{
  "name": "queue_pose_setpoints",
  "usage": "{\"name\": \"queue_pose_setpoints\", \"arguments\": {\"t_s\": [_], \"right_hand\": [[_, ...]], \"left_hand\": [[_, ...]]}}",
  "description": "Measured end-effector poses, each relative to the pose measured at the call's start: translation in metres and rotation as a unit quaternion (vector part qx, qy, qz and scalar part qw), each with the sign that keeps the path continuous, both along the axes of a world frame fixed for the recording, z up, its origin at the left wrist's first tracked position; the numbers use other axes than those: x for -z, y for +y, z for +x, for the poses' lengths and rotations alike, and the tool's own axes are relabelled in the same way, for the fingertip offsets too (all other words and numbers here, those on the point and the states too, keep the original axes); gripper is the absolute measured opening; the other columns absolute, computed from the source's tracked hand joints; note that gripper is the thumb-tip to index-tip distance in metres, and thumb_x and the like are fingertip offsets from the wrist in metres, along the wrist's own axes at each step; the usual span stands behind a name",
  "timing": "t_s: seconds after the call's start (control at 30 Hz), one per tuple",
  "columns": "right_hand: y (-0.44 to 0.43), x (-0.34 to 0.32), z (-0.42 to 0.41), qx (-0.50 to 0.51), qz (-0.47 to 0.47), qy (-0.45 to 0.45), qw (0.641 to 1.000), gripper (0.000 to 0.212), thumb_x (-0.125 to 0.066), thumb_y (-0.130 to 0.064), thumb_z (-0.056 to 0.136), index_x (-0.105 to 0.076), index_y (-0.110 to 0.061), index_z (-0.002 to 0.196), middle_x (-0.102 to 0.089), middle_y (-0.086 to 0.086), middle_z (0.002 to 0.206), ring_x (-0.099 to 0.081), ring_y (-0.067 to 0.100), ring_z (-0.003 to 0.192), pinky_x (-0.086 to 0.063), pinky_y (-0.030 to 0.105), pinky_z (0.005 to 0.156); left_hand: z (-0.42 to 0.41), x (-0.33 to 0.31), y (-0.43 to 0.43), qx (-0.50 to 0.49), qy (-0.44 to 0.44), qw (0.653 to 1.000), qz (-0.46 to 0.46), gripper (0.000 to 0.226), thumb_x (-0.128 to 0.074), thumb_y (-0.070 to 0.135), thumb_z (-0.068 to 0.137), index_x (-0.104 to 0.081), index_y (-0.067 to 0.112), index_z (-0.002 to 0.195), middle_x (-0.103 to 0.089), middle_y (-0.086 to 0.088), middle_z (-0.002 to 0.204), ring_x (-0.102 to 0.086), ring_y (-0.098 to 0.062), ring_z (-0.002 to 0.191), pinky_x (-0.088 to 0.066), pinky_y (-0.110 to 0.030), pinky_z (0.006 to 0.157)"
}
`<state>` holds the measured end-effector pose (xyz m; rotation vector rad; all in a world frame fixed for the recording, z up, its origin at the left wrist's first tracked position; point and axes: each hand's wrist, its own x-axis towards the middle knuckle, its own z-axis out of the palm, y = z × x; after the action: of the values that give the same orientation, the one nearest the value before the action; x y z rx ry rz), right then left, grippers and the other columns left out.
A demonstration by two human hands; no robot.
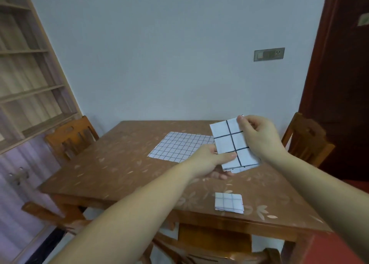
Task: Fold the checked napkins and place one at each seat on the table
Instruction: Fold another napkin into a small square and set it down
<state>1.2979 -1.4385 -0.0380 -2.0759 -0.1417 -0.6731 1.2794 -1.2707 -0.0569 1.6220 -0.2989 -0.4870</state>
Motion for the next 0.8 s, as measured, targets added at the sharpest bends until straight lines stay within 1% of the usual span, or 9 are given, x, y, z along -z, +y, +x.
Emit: {"name": "queue_pose_setpoints", "arguments": {"t_s": [0.07, 0.13, 0.2, 0.27, 0.33, 0.4, 0.53, 0.67, 0.8], "right_hand": [[0.004, 0.005, 0.0, -0.018, 0.027, 0.028, 0.999, 0.053, -0.048, -0.041, 0.098, -0.053, 0.007, 0.075, -0.042, 0.016, 0.061, -0.04, 0.016, 0.057, -0.031, 0.031, 0.055], [0.011, 0.01, -0.004, -0.083, 0.071, 0.088, 0.99, 0.05, -0.052, -0.04, 0.097, -0.06, 0.006, 0.08, -0.047, 0.014, 0.061, -0.045, 0.016, 0.056, -0.034, 0.028, 0.052], [0.02, 0.017, -0.012, -0.169, 0.093, 0.176, 0.965, 0.034, -0.055, -0.032, 0.098, -0.065, -0.003, 0.083, -0.058, 0.006, 0.056, -0.052, 0.018, 0.045, -0.037, 0.022, 0.044], [0.031, 0.026, -0.016, -0.218, 0.091, 0.231, 0.944, 0.015, -0.057, -0.021, 0.097, -0.068, -0.012, 0.093, -0.064, 0.005, 0.056, -0.057, 0.016, 0.042, -0.04, 0.019, 0.04], [0.046, 0.034, -0.012, -0.223, 0.102, 0.248, 0.937, 0.011, -0.058, -0.018, 0.097, -0.068, -0.014, 0.098, -0.067, 0.006, 0.059, -0.058, 0.018, 0.046, -0.042, 0.019, 0.042], [0.065, 0.039, -0.007, -0.22, 0.11, 0.256, 0.935, 0.012, -0.059, -0.019, 0.097, -0.069, -0.014, 0.097, -0.066, 0.006, 0.06, -0.053, 0.016, 0.041, -0.04, 0.02, 0.043], [0.12, 0.049, 0.006, -0.22, 0.133, 0.275, 0.926, 0.016, -0.06, -0.022, 0.095, -0.067, -0.011, 0.086, -0.057, 0.003, 0.055, -0.043, 0.014, 0.039, -0.032, 0.024, 0.047], [0.195, 0.059, 0.02, -0.215, 0.196, 0.308, 0.906, 0.024, -0.057, -0.017, 0.098, -0.059, -0.014, 0.074, -0.062, 0.005, 0.062, -0.044, 0.012, 0.041, -0.037, 0.019, 0.045], [0.278, 0.07, 0.037, -0.198, 0.233, 0.326, 0.895, 0.015, -0.054, -0.017, 0.099, -0.056, -0.01, 0.086, -0.066, 0.002, 0.063, -0.047, 0.011, 0.043, -0.038, 0.023, 0.05]], "left_hand": [[0.002, 0.002, 0.008, -0.022, -0.004, 1.0, 0.007, 0.018, -0.063, 0.017, 0.094, -0.062, 0.011, 0.111, -0.072, -0.006, 0.09, -0.068, -0.015, 0.062, -0.055, -0.019, 0.052], [0.006, 0.004, 0.018, -0.059, -0.009, 0.998, 0.01, 0.016, -0.063, 0.016, 0.094, -0.062, 0.012, 0.109, -0.071, -0.006, 0.09, -0.067, -0.011, 0.057, -0.053, -0.018, 0.049], [0.011, 0.006, 0.032, -0.096, -0.015, 0.995, 0.013, 0.01, -0.062, 0.016, 0.095, -0.064, 0.016, 0.105, -0.071, -0.004, 0.087, -0.065, -0.009, 0.054, -0.052, -0.018, 0.051], [0.017, 0.011, 0.048, -0.125, -0.024, 0.992, 0.021, 0.013, -0.063, 0.017, 0.095, -0.066, 0.017, 0.107, -0.072, -0.003, 0.087, -0.065, -0.008, 0.056, -0.054, -0.02, 0.055], [0.02, 0.015, 0.066, -0.15, -0.023, 0.988, 0.024, 0.02, -0.064, 0.016, 0.094, -0.066, 0.014, 0.113, -0.072, -0.003, 0.086, -0.064, -0.006, 0.053, -0.055, -0.019, 0.056], [0.022, 0.019, 0.085, -0.169, -0.019, 0.985, 0.017, 0.022, -0.064, 0.013, 0.093, -0.067, 0.012, 0.115, -0.072, -0.002, 0.084, -0.061, -0.006, 0.05, -0.052, -0.017, 0.052], [0.029, 0.024, 0.14, -0.199, -0.019, 0.98, 0.012, 0.018, -0.064, 0.011, 0.093, -0.07, 0.009, 0.11, -0.07, 0.0, 0.08, -0.06, -0.004, 0.049, -0.049, -0.016, 0.05], [0.038, 0.034, 0.217, -0.255, 0.008, 0.967, -0.002, 0.025, -0.066, 0.014, 0.092, -0.067, -0.001, 0.112, -0.066, -0.007, 0.079, -0.061, -0.003, 0.045, -0.047, -0.014, 0.045], [0.046, 0.045, 0.295, -0.254, 0.08, 0.963, -0.035, 0.02, -0.063, 0.02, 0.095, -0.066, 0.005, 0.108, -0.072, -0.007, 0.075, -0.069, -0.011, 0.057, -0.055, -0.021, 0.053]]}}
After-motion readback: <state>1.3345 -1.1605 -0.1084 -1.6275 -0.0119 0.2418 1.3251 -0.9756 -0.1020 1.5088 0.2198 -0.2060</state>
